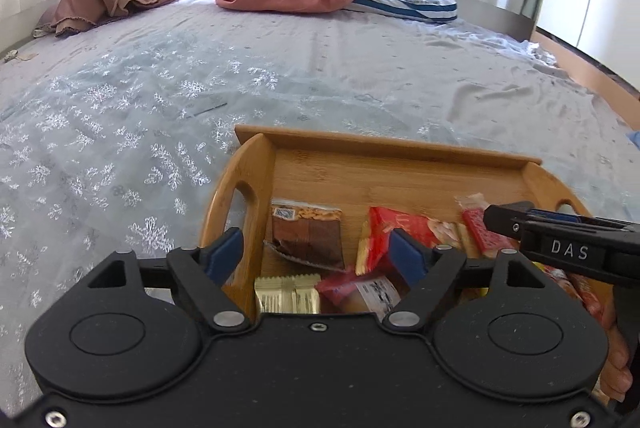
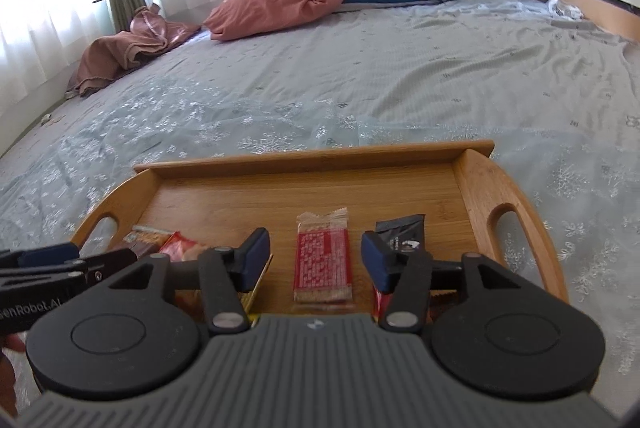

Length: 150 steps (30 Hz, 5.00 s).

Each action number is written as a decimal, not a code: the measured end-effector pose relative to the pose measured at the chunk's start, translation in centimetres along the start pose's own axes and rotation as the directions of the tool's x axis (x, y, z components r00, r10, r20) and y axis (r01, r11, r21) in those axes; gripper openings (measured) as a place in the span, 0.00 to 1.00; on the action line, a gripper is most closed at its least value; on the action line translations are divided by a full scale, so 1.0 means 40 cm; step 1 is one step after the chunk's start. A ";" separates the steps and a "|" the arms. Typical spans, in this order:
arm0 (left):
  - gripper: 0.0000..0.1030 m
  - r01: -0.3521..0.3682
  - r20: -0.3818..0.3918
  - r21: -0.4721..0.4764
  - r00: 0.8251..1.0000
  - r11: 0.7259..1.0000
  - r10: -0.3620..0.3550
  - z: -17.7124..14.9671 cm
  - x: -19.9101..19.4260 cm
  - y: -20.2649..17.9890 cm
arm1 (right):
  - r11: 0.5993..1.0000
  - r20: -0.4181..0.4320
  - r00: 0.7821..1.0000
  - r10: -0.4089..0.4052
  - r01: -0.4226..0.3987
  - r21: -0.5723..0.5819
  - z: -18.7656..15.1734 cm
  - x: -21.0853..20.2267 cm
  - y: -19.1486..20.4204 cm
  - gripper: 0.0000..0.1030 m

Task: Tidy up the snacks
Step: 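Move both open tools back over the snack pile beside the tray, then grasp the red-white wafer pack with the left gripper while the right grasps the white square packet, then lift both held packets and carry them over the wooden tray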

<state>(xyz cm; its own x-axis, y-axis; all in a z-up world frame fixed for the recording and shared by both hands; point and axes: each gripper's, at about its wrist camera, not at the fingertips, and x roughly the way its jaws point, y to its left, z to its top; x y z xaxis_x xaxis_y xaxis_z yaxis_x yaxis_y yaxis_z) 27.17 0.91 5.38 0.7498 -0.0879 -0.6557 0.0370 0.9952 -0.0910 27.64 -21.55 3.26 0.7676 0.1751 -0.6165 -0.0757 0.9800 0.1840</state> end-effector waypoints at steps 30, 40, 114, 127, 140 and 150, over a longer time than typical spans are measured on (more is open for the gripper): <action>0.86 0.009 0.126 -0.024 0.992 1.000 -0.006 -0.225 -0.317 0.008 | 0.980 0.134 0.988 0.071 -0.044 -0.195 -0.179 -0.286 0.028 0.86; 0.88 0.000 0.139 -0.034 0.990 0.999 0.004 -0.304 -0.322 0.022 | 0.964 0.140 0.987 0.082 -0.043 -0.264 -0.271 -0.325 0.050 0.90; 0.61 0.012 0.075 0.106 0.997 0.994 -0.020 -0.342 -0.254 -0.049 | 0.939 0.055 0.988 0.143 -0.118 -0.322 -0.395 -0.321 0.079 0.72; 0.61 0.012 0.083 0.124 0.996 0.992 -0.023 -0.341 -0.276 -0.058 | 0.939 0.100 0.988 0.115 -0.075 -0.336 -0.399 -0.354 0.094 0.47; 0.61 0.030 0.121 0.117 0.992 0.993 -0.044 -0.297 -0.306 -0.059 | 0.959 0.174 0.983 0.053 -0.002 -0.282 -0.358 -0.397 0.068 0.46; 0.61 0.030 0.131 0.101 0.990 0.994 -0.043 -0.257 -0.289 -0.057 | 0.968 0.203 0.979 0.027 0.025 -0.251 -0.313 -0.395 0.050 0.46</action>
<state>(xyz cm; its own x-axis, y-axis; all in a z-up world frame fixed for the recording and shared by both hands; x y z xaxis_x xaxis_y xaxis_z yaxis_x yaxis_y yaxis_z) 11.61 -0.78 5.46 0.8274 -0.1246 -0.5477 0.1263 0.9914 -0.0347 7.38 -21.17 3.77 0.8786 0.1786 -0.4430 -0.2135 0.9765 -0.0298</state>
